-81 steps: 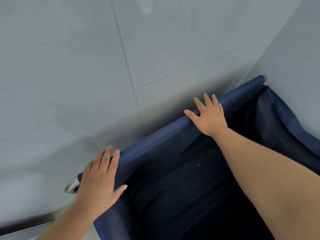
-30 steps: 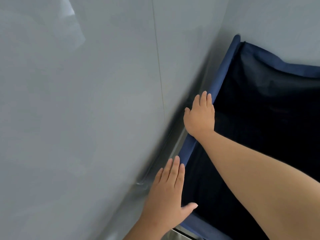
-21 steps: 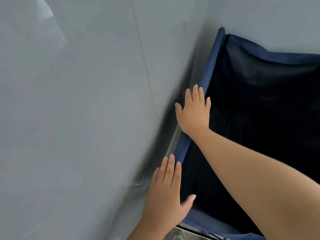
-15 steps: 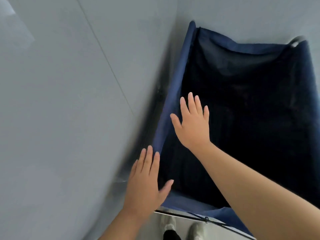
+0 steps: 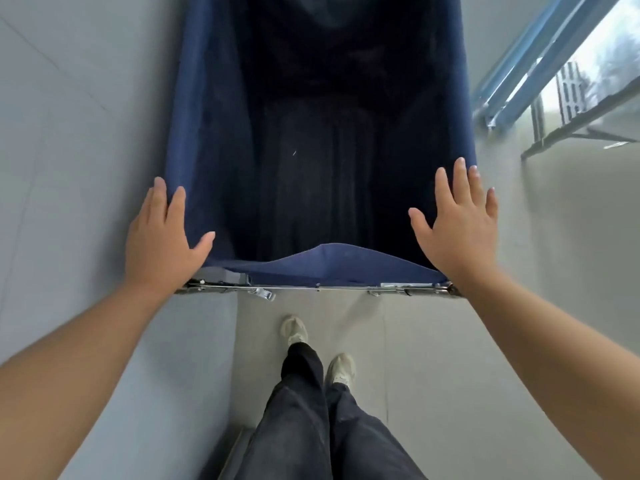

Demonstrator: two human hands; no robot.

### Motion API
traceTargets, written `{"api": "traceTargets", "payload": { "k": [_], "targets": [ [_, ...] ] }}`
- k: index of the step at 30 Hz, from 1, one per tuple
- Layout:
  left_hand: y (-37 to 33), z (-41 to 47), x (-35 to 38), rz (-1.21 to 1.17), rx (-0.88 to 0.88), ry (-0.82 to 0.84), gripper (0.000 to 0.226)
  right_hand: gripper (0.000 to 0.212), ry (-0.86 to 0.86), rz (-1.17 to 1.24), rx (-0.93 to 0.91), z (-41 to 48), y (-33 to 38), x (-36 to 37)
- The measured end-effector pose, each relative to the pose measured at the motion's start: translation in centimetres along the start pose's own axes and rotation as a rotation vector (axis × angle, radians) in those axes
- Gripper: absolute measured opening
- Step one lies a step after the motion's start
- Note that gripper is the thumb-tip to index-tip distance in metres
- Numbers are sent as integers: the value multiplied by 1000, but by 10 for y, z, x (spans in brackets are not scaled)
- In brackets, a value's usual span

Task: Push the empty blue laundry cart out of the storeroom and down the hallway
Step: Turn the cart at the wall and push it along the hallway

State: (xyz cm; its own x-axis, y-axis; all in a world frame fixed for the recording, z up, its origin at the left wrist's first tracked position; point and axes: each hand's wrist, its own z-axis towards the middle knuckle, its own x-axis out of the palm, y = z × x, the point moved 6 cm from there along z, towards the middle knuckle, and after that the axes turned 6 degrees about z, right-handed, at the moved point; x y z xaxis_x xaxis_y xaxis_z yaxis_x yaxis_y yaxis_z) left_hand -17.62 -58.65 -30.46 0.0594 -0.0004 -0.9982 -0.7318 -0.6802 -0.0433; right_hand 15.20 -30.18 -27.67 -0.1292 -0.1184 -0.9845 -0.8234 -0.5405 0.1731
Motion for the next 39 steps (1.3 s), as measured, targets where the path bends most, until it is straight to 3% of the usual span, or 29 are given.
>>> {"api": "traceTargets", "payload": {
  "k": [5,15,39],
  "targets": [
    [-3,-5,-2,-19,13,-40,90,72,58,-11,17,-35,-25,20],
    [-4,-2,6,83,93,-73,88,63,-3,-14,-92,-40,-51,27],
    [-6,2,13,86,134,-61,90,70,-7,1,-59,-38,-51,24]
  ]
}}
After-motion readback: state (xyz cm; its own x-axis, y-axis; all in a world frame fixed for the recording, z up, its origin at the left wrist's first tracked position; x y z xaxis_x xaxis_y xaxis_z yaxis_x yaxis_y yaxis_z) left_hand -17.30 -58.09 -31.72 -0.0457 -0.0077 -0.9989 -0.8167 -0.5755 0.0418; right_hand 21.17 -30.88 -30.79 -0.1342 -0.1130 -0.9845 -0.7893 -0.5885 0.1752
